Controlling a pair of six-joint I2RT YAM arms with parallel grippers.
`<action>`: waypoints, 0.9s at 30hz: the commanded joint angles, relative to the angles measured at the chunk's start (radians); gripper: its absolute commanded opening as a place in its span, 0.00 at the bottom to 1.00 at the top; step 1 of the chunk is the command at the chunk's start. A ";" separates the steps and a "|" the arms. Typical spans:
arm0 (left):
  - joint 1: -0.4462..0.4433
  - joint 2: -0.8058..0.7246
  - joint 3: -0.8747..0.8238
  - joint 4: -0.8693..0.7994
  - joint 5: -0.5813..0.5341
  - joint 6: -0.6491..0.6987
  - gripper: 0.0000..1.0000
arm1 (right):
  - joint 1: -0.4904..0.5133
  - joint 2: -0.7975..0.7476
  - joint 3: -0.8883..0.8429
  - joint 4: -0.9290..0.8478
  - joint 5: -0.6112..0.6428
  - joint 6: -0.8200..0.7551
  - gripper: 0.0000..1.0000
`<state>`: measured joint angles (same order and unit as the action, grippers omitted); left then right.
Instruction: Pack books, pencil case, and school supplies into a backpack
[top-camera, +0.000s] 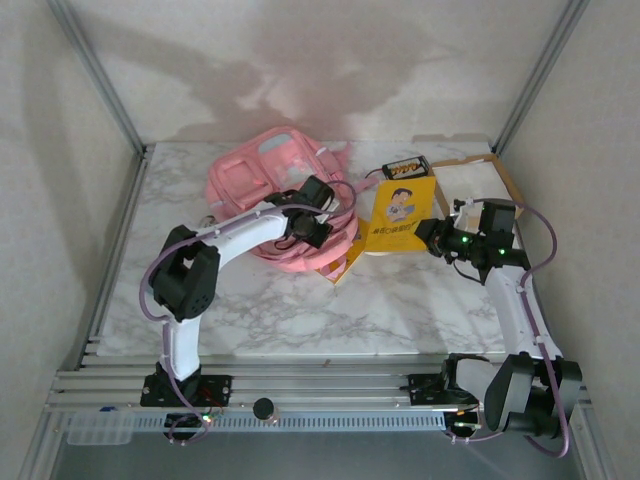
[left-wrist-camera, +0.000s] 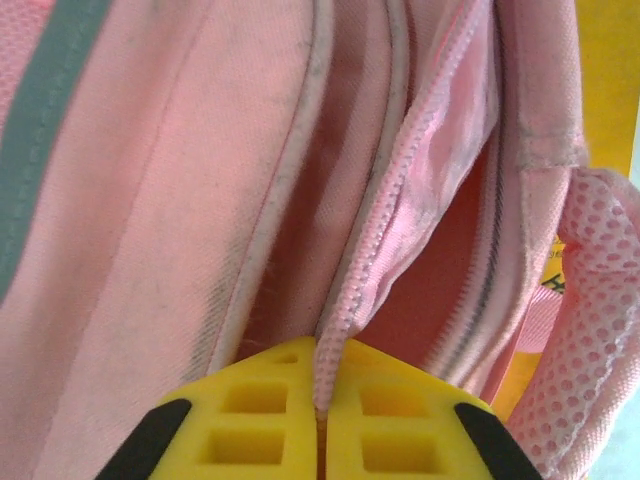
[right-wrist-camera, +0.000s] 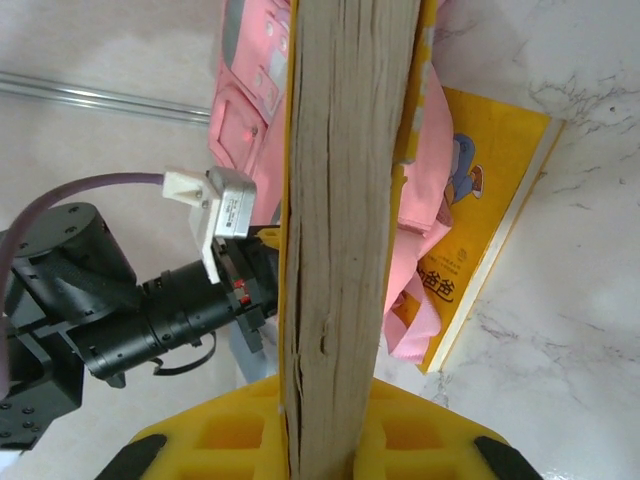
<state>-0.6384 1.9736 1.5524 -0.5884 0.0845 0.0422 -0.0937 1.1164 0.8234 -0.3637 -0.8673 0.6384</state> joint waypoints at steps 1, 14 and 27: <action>0.023 -0.038 0.065 -0.052 -0.066 0.027 0.00 | -0.003 0.011 0.036 0.015 -0.050 -0.045 0.00; 0.023 -0.223 0.299 -0.164 -0.181 0.052 0.00 | 0.175 0.095 0.048 0.104 -0.100 0.029 0.00; 0.025 -0.321 0.291 -0.155 -0.175 0.098 0.00 | 0.507 0.509 0.126 0.823 -0.015 0.412 0.00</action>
<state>-0.6079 1.7191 1.8252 -0.7876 -0.0822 0.1246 0.3740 1.5490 0.8520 0.2165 -0.8970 0.9771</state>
